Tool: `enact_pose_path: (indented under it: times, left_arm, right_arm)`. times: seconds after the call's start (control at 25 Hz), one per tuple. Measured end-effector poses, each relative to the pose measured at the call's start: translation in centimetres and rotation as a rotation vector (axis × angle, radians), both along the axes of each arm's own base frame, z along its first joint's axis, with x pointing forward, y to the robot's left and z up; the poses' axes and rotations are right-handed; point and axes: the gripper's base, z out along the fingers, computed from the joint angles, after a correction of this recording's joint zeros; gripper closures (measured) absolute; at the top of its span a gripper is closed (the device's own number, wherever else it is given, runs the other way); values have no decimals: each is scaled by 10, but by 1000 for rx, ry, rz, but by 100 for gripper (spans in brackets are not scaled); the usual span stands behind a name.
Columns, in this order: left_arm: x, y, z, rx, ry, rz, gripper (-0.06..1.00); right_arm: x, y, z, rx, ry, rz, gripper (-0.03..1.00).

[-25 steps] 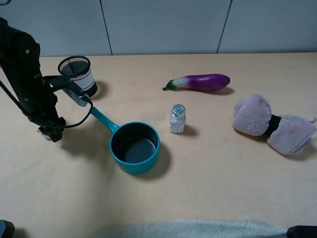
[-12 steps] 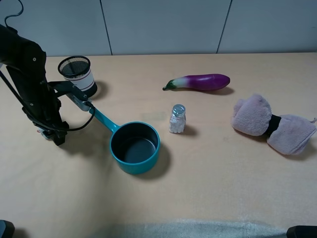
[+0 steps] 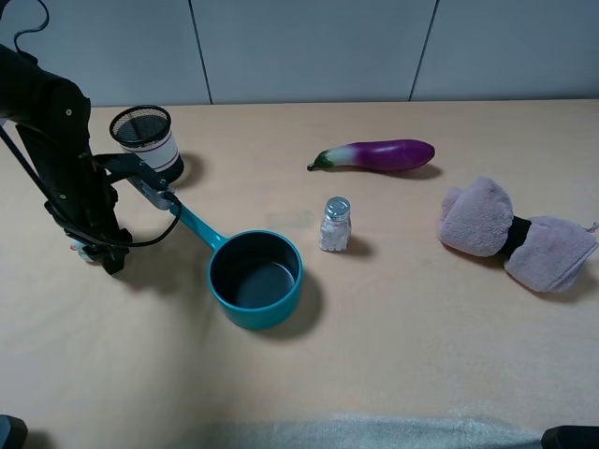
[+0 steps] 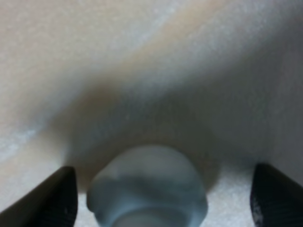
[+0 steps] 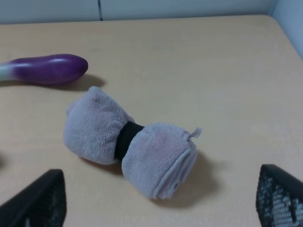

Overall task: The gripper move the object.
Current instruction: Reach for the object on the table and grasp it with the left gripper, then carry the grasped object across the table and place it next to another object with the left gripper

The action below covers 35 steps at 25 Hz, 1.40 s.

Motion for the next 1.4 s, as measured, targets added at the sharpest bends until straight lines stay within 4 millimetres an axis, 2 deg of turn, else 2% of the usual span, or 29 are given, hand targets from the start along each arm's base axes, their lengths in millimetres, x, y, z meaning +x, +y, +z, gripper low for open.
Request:
enact_pose_path:
  times: [0.24,0.72,0.92,1.24,1.4]
  left_arm:
    - [-3,-1,-1,-1,29,13,45]
    - [-4,-1,-1,3,40,21,47]
    - [5,-5,3,12,53,23,47]
    - [37,-33,40,11,11,-7,48]
    - [52,-50,68,-9,-63,-27,48]
  right_arm:
    - [0,0,0,0,0,0,36]
    - [0,0,0,0,0,0,36]
    - [0,0,0,0,0,0,36]
    - [0,0,0,0,0,0,36]
    - [0,0,0,0,0,0,36]
